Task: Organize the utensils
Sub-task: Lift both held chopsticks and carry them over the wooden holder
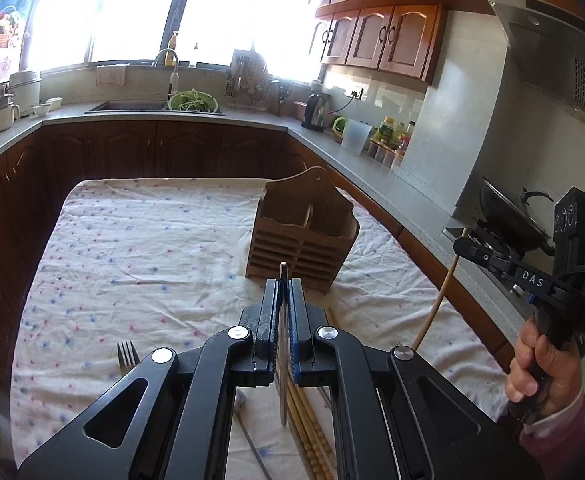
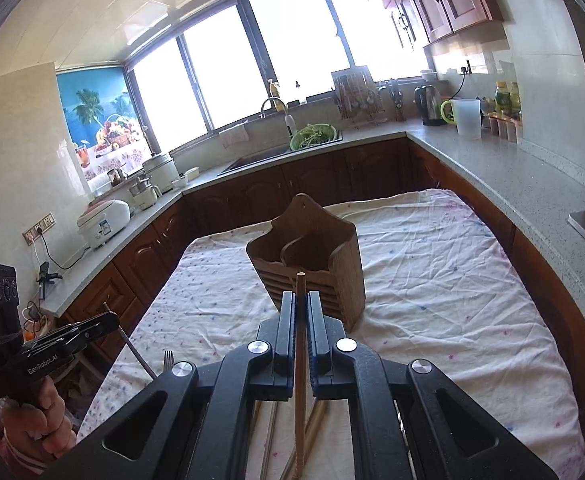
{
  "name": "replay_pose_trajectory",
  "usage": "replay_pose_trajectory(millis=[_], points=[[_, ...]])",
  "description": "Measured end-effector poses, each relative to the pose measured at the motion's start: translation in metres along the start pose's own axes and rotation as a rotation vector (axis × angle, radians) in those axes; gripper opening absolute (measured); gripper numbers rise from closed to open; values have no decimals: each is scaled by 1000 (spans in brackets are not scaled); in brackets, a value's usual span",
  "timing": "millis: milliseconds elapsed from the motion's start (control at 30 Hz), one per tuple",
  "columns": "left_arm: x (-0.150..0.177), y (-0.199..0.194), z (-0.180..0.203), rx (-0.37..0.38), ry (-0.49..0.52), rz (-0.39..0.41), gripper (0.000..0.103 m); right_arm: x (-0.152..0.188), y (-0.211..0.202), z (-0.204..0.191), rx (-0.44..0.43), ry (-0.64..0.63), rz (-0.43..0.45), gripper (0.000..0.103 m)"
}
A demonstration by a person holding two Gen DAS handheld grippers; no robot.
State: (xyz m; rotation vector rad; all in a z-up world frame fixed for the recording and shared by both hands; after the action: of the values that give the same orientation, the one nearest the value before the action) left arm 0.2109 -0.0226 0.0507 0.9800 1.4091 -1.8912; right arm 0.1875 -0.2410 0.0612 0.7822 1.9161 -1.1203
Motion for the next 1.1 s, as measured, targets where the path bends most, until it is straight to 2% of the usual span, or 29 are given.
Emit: replay_pose_trajectory(millis=[400, 600, 733, 900, 1100], points=[[-15, 1, 0, 3, -11, 32, 3, -17, 4, 2, -4, 9, 46, 5], [-35, 2, -1, 3, -19, 76, 3, -39, 7, 8, -2, 22, 101, 5], [-64, 2, -2, 6, -30, 129, 3, -65, 11, 9, -3, 26, 153, 5], [-116, 2, -2, 4, -44, 236, 3, -115, 11, 11, 8, 17, 258, 5], [-168, 28, 0, -5, -68, 300, 3, -159, 30, 26, 43, 20, 346, 5]])
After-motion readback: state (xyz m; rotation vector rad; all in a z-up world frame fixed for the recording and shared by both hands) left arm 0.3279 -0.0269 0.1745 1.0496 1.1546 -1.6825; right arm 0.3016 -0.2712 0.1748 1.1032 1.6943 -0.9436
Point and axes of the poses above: each gripper's, at about its wrist camera, not at the fingertips, and y roughly the way its jaws point, z to its right, x to its underside, the point moved 9 cm from there along y, roughly the way its jaws point, and after that the axes turned 7 degrees about -x, right-handed, at the moved point
